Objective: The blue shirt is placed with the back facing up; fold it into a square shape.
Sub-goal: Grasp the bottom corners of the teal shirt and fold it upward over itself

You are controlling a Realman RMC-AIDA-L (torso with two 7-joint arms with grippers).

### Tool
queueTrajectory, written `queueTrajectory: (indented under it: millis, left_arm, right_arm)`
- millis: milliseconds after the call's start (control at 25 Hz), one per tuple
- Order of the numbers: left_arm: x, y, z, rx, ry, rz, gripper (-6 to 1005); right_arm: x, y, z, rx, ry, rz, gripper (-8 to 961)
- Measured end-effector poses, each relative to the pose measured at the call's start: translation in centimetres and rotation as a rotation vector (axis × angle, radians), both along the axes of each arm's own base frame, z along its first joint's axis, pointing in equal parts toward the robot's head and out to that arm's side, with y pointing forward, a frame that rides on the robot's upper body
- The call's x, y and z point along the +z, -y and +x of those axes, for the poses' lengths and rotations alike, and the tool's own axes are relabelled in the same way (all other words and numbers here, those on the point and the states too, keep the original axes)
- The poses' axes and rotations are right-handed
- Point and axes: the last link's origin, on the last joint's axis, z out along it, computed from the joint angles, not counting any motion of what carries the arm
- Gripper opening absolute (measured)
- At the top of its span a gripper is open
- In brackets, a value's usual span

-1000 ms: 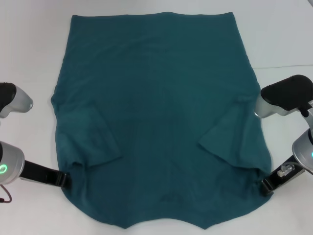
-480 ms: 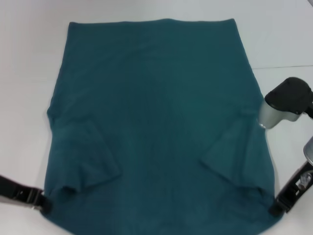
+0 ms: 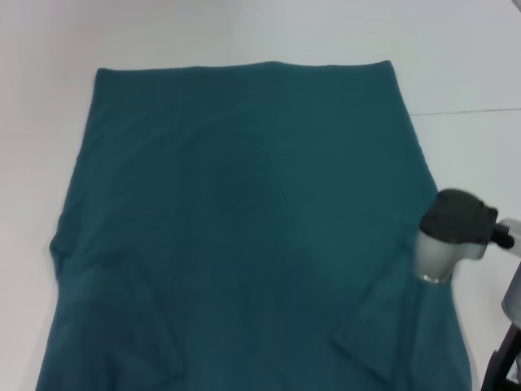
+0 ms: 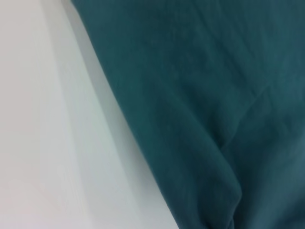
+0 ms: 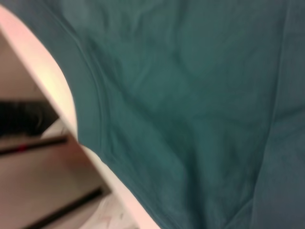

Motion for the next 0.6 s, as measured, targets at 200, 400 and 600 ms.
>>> queueTrajectory:
  millis: [200,400,600]
  left_arm:
    - [-0.5,1.3,-0.9,0.042,-0.048,-0.078,65]
    - [-1.1,1.6,-1.0,0.043,-0.016,-0.098,64]
    - [-0.8,0.7,-0.1,0.009,0.063,-0.052,62]
  right_arm:
    - [-0.8,0.8,-0.3,-0.012,-0.038,-0.058,57]
    - [-0.3,0.8,0.0,-0.041,-0.073,-0.034,58]
    - [1.7,-0.6,0.3,-0.056,-0.148,0.064,58]
